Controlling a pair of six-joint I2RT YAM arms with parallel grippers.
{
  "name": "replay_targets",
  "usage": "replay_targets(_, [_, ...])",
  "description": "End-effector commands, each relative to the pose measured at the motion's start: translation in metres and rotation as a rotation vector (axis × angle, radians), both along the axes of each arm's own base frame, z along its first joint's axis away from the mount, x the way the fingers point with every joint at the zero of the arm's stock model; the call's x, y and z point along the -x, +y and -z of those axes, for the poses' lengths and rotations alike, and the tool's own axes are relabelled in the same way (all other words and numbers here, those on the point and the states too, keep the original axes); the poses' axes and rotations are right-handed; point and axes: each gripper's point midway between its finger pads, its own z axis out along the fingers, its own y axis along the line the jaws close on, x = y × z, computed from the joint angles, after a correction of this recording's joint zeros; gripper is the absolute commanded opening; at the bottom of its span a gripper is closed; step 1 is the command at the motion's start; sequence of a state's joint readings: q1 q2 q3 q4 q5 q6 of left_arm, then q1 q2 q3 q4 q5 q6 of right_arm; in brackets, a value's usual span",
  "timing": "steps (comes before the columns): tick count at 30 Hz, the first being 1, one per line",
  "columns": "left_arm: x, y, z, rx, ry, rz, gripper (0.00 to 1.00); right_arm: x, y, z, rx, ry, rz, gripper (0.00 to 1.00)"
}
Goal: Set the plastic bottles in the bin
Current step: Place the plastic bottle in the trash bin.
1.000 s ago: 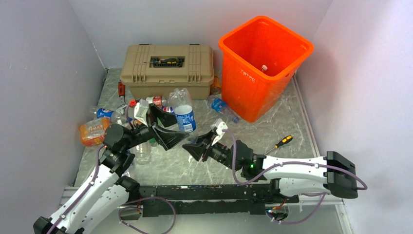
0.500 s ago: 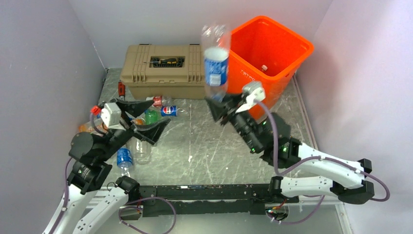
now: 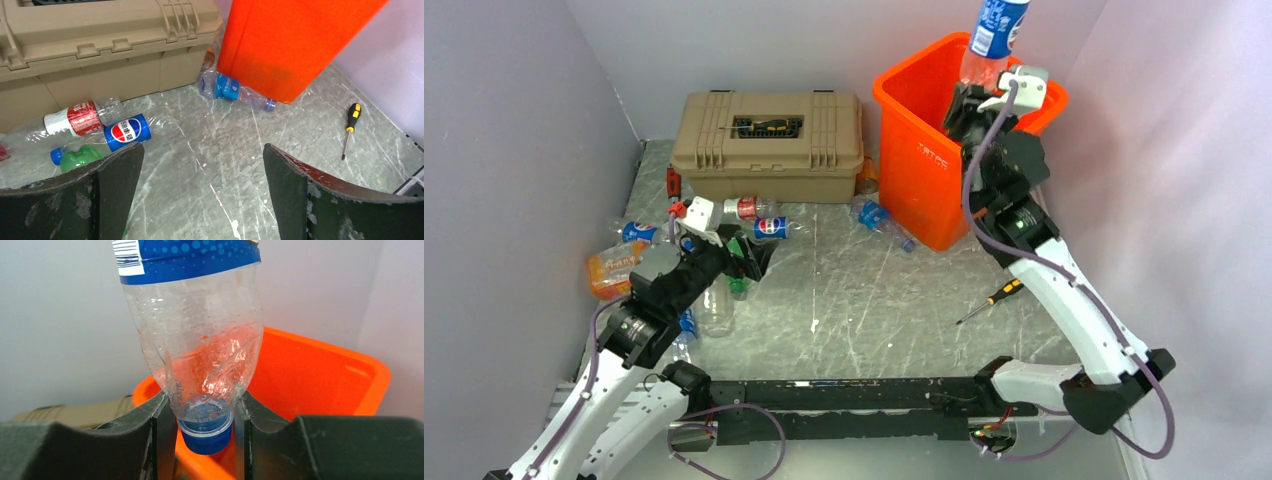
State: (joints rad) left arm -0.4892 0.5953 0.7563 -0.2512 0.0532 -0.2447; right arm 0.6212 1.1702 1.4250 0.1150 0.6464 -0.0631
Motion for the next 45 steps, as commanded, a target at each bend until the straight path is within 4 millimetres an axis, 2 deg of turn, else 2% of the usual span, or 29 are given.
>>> replay_targets(1, [-0.001, 0.009, -0.008, -0.011, -0.023, -0.039, 0.94, -0.032, -0.026, -0.01, -0.081, -0.026, 0.068, 0.0])
replay_targets(4, [-0.002, 0.009, -0.005, -0.018, -0.015, -0.042, 0.94, -0.059, -0.045, 0.008, -0.098, 0.021, 0.094, 0.0])
replay_targets(9, [0.0, 0.0, -0.001, -0.018, 0.003, 0.004, 0.94, -0.085, -0.066, 0.035, -0.135, 0.081, 0.103, 0.0])
replay_targets(17, [0.001, -0.002, -0.001, -0.016, 0.002, 0.02, 0.93, -0.12, -0.072, 0.079, -0.117, 0.196, 0.113, 0.0])
replay_targets(20, [0.0, -0.005, 0.002, -0.022, 0.013, 0.036, 0.94, -0.125, -0.07, 0.086, -0.126, 0.221, 0.091, 0.0])
replay_targets(21, [0.0, -0.006, 0.002, -0.022, 0.016, 0.039, 0.94, -0.126, -0.068, 0.089, -0.126, 0.236, 0.084, 0.13])
replay_targets(23, [0.001, -0.007, 0.002, -0.022, 0.018, 0.046, 0.94, -0.127, -0.066, 0.089, -0.12, 0.243, 0.071, 0.45])
replay_targets(25, [0.001, -0.008, 0.003, -0.021, 0.017, 0.048, 0.94, -0.125, -0.065, 0.085, -0.125, 0.233, 0.066, 0.65])
replay_targets(29, [0.002, -0.009, 0.002, -0.02, 0.012, 0.056, 0.94, -0.12, -0.067, 0.073, -0.129, 0.221, 0.067, 0.81])
replay_targets(31, [0.002, -0.009, 0.002, -0.021, 0.013, 0.058, 0.95, -0.116, -0.068, 0.063, -0.136, 0.208, 0.067, 0.95])
replay_targets(32, [0.001, -0.009, 0.002, -0.021, 0.016, 0.059, 0.95, -0.112, -0.069, 0.057, -0.141, 0.196, 0.066, 0.99])
replay_targets(37, [0.0, -0.008, 0.004, -0.024, 0.021, 0.047, 0.95, -0.08, -0.064, 0.011, -0.188, 0.093, 0.004, 1.0])
replay_targets(41, [-0.003, -0.005, 0.006, -0.03, 0.03, 0.025, 0.96, -0.037, -0.042, -0.022, -0.2, 0.007, -0.086, 1.0])
replay_targets(44, [-0.008, -0.002, 0.012, -0.049, 0.057, -0.004, 0.96, 0.003, -0.016, -0.029, -0.186, -0.037, -0.178, 1.0])
replay_targets(45, [-0.009, 0.0, 0.014, -0.055, 0.07, -0.016, 0.96, 0.014, -0.005, -0.024, -0.183, -0.037, -0.22, 1.0])
